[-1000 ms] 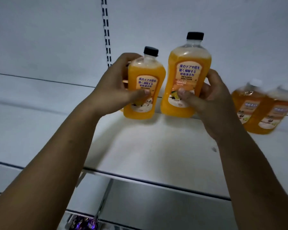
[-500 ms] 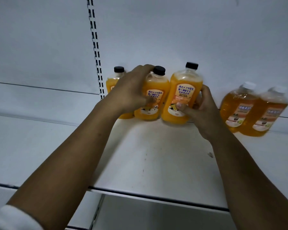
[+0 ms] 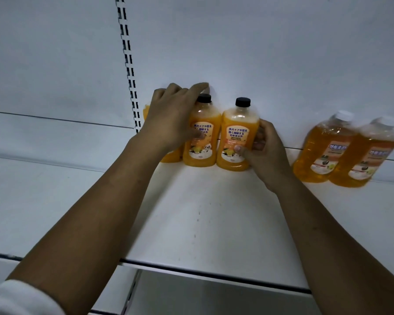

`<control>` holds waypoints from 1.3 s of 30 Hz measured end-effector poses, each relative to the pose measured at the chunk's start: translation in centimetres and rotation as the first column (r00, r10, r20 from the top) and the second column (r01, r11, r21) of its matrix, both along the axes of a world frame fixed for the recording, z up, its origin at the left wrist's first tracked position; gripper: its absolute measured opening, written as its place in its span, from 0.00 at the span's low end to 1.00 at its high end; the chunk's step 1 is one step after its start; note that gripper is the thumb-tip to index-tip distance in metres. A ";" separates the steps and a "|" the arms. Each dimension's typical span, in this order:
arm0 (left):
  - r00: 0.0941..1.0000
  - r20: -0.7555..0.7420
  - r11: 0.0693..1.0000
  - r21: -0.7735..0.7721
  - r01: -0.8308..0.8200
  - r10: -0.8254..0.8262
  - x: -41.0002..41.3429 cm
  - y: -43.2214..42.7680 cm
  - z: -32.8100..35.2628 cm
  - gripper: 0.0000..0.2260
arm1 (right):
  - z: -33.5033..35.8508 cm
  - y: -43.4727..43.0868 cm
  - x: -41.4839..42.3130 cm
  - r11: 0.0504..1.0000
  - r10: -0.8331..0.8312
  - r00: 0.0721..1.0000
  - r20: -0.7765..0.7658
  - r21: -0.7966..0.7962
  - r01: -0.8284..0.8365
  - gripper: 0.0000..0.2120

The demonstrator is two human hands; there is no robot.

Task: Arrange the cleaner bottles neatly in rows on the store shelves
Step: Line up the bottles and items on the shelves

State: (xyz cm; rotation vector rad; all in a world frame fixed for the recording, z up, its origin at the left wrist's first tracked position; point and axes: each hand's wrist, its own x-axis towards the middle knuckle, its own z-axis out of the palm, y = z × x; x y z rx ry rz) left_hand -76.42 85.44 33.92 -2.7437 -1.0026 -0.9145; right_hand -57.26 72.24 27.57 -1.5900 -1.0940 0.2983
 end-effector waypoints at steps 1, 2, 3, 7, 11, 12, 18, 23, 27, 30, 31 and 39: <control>1.000 0.001 1.000 0.012 0.003 -0.003 0.0 -0.1 0.0 0.44 | -0.1 0.1 0.0 1.000 -0.013 1.000 0.023 0.006 0.013 0.33; 1.000 0.002 1.000 0.021 0.008 -0.008 -0.1 -0.1 -0.1 0.42 | -0.2 0.1 0.0 1.000 -0.022 0.999 0.045 0.012 0.022 0.34; 1.000 0.008 1.000 0.023 0.010 -0.010 -0.2 -0.1 -0.2 0.41 | -0.2 0.1 0.0 0.999 -0.029 0.998 0.059 0.015 0.028 0.34; 0.999 0.034 1.000 0.013 0.009 -0.010 -0.4 0.2 -0.5 0.40 | -0.3 0.3 0.0 0.998 -0.067 0.994 0.082 0.027 0.065 0.37; 0.999 0.046 1.000 0.028 -0.003 0.001 -0.6 0.1 -0.9 0.40 | -0.5 0.4 -0.1 0.995 -0.084 0.995 0.054 0.060 0.081 0.39; 0.999 0.049 0.999 0.033 -0.008 0.006 -0.6 0.1 -1.0 0.40 | -0.5 0.5 -0.1 0.994 -0.091 0.995 0.049 0.064 0.088 0.39; 0.998 0.063 0.998 0.055 -0.004 0.000 -0.2 -0.8 -1.9 0.47 | -0.7 0.9 0.1 0.991 -0.123 0.990 0.064 0.060 0.119 0.36; 0.988 0.147 0.996 0.083 0.030 -0.042 -1.0 -1.7 -1.7 0.43 | -0.6 0.4 -0.3 0.989 -0.147 0.987 0.059 0.028 0.146 0.38; 0.978 0.153 0.985 0.119 0.125 -0.142 -1.3 -3.7 -1.2 0.34 | 1.4 -2.2 -1.0 0.980 -0.194 0.969 0.153 -0.005 0.197 0.35; 0.976 0.029 0.970 0.120 0.211 -0.216 -1.2 -5.9 -0.6 0.32 | 3.1 -6.3 -1.6 0.973 -0.211 0.900 0.381 0.000 0.229 0.32; 0.971 -0.006 0.964 0.116 0.238 -0.239 -1.2 -6.8 -0.6 0.32 | 3.6 -8.1 -1.9 0.969 -0.224 0.875 0.428 0.004 0.246 0.31; 0.908 -0.023 0.904 0.082 0.419 -0.419 0.2 -18.2 -3.5 0.30 | 2.2 -26.5 -3.2 0.864 -0.360 0.726 0.586 -0.085 0.496 0.31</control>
